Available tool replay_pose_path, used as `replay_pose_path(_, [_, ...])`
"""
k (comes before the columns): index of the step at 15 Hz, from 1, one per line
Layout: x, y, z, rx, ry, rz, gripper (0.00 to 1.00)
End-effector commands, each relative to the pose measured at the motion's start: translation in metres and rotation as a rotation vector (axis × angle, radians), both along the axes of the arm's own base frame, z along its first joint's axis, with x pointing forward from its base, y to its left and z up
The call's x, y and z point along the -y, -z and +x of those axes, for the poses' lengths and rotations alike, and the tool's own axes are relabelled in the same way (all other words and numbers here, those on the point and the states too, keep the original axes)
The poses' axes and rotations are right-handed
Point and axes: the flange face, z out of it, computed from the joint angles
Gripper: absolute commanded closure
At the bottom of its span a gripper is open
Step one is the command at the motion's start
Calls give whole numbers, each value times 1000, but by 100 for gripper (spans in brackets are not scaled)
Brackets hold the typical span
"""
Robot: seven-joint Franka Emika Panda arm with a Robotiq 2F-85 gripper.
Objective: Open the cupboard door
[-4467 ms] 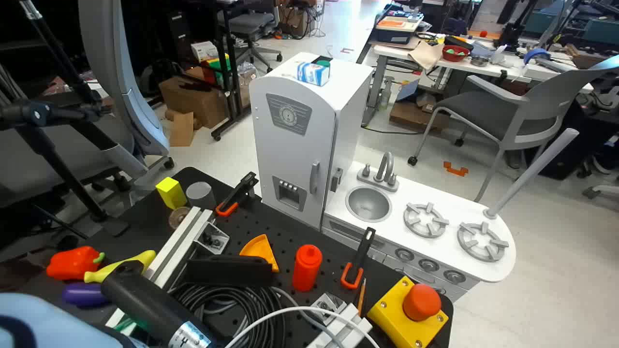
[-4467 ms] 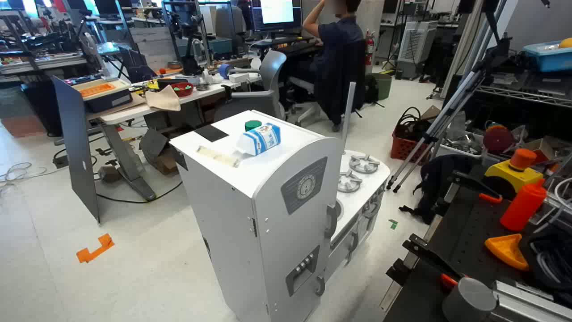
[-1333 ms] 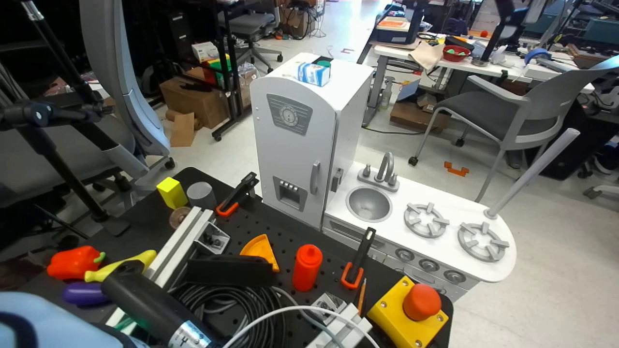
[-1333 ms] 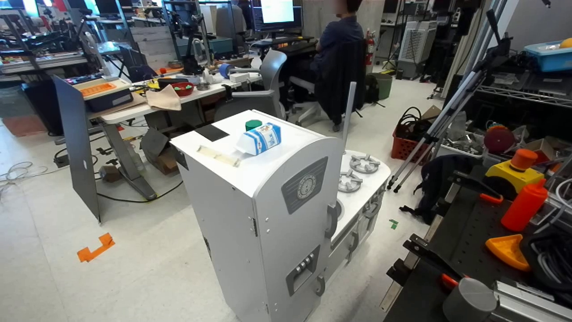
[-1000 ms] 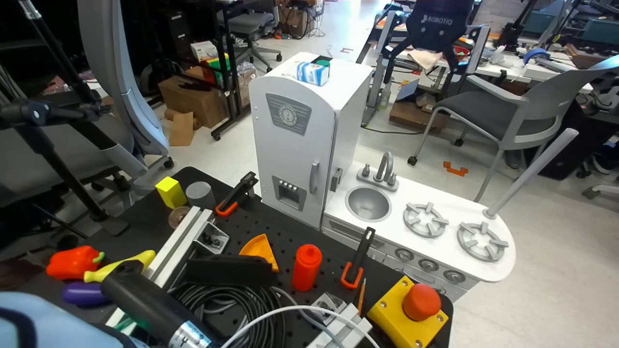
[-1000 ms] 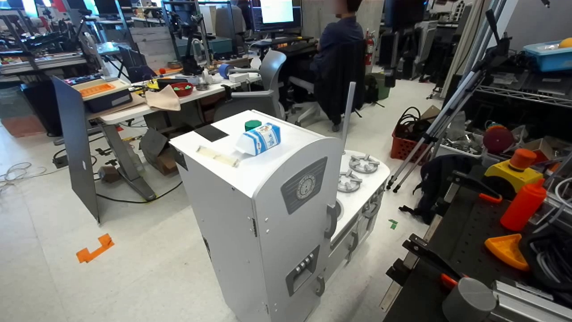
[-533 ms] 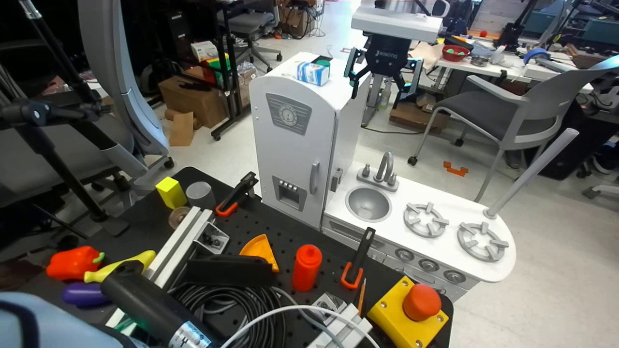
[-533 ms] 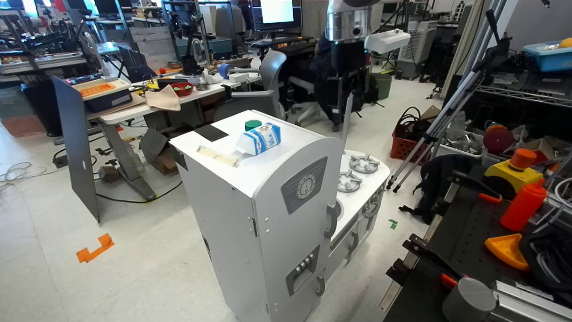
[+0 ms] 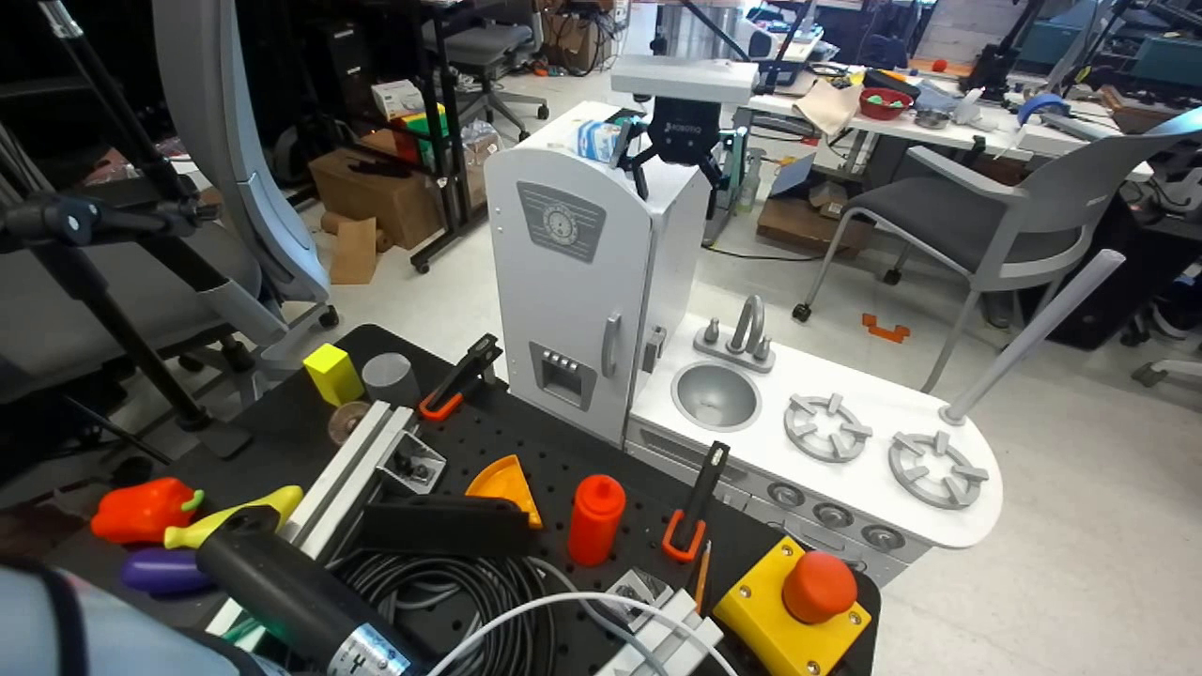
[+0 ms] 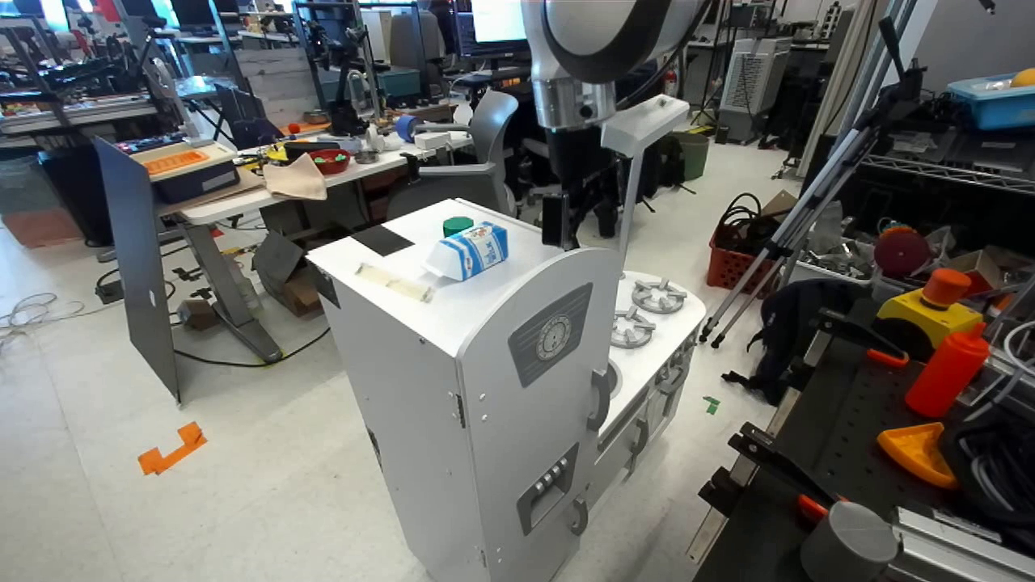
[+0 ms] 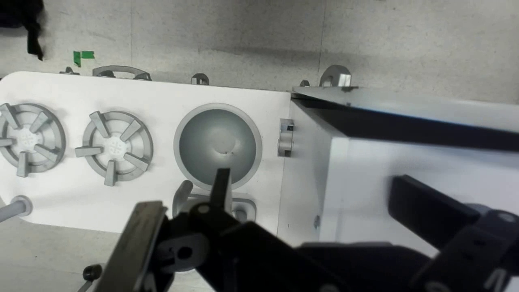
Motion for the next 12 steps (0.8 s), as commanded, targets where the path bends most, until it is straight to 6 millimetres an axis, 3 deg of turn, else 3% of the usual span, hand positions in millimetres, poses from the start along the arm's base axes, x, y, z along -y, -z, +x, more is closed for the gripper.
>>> replay_pose_path(1, [-24,19,-15,-23,-50,-89,0])
replay_pose_path(7, [-46,39,-62,-37,-182,-235,0])
replay_pose_path(10, [-61,41,-73,-27,-196,-277,0])
replay_pose_path(12, [-66,59,-94,-87,-209,-302,0])
